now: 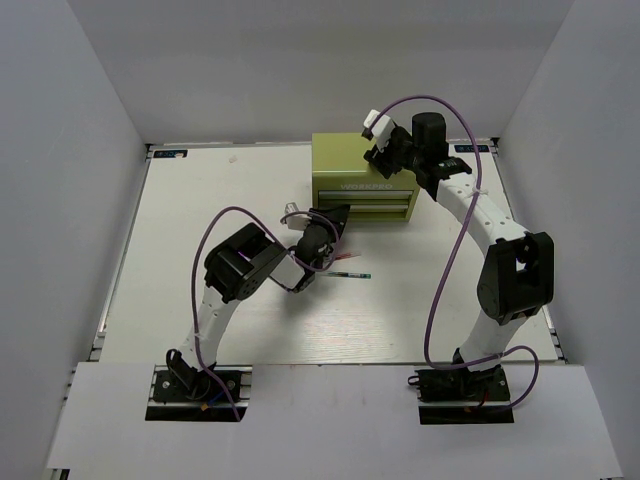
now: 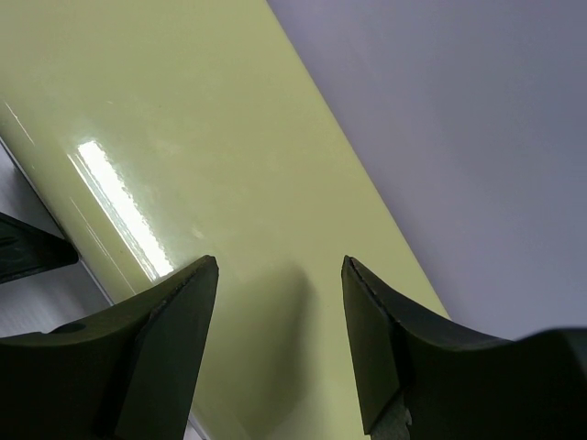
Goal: Sort the stationery into containers
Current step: Open the drawer in the storage box.
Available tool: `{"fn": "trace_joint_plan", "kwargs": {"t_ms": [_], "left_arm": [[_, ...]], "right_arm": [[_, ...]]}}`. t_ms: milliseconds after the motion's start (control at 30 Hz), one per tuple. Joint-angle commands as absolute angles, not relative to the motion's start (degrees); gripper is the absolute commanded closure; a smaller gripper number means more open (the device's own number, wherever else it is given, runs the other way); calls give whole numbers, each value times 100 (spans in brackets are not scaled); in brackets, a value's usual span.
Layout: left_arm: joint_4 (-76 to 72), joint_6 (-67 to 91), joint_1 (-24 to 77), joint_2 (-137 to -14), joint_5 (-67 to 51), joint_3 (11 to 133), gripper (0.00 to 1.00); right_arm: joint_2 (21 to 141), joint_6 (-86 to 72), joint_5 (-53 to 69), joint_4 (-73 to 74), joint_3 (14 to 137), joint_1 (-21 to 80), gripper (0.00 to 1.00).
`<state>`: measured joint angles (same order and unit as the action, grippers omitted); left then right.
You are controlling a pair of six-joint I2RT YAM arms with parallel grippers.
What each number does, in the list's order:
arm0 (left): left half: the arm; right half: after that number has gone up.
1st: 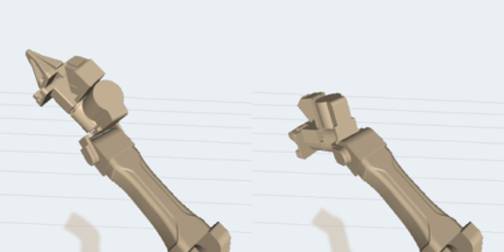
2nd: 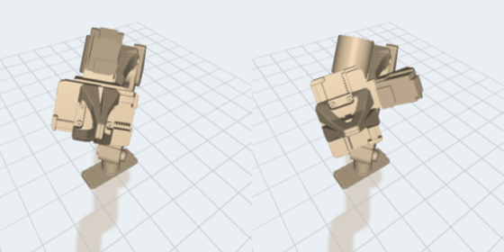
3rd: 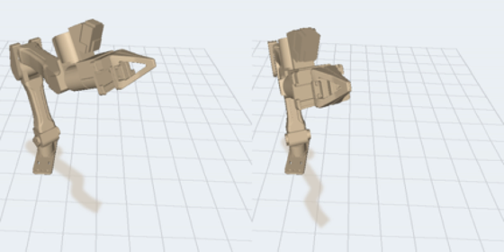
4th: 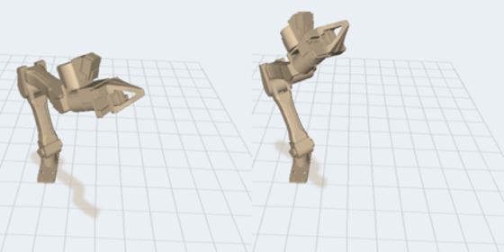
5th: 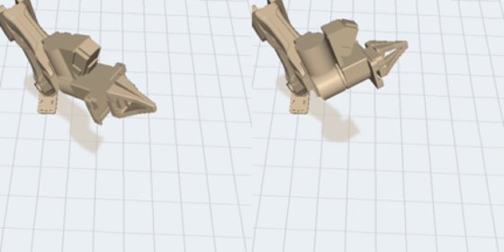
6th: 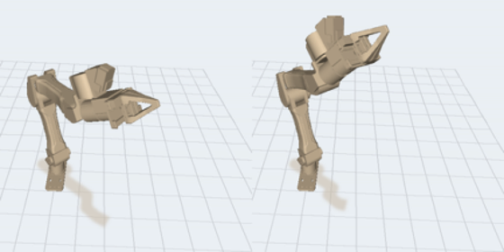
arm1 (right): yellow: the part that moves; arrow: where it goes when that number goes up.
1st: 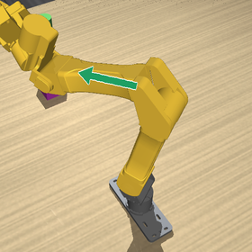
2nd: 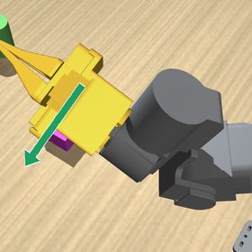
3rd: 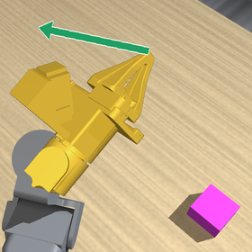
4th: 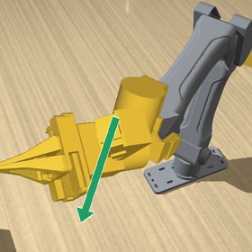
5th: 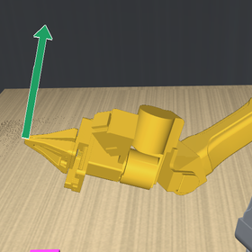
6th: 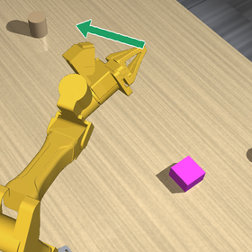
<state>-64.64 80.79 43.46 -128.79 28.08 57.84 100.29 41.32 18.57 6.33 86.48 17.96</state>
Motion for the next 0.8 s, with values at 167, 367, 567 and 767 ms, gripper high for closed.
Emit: {"fn": "trace_joint_plan", "kwargs": {"t_ms": [167,367,567,767], "left_arm": [[-7260,8086,4333,-12911,2874,5774,54],[-7067,8086,4280,-12964,2874,5959,53],[-6943,8086,4228,-13025,2874,6073,53],[-6724,8086,4228,-13025,2926,6126,65]], "right_arm": [[10142,4210,1828,1151,8675,1749,37],[10160,4236,1828,1143,8657,1749,37],[10143,4280,1775,1169,8640,1749,37],[10151,4298,1775,1186,8648,1758,38]]}}
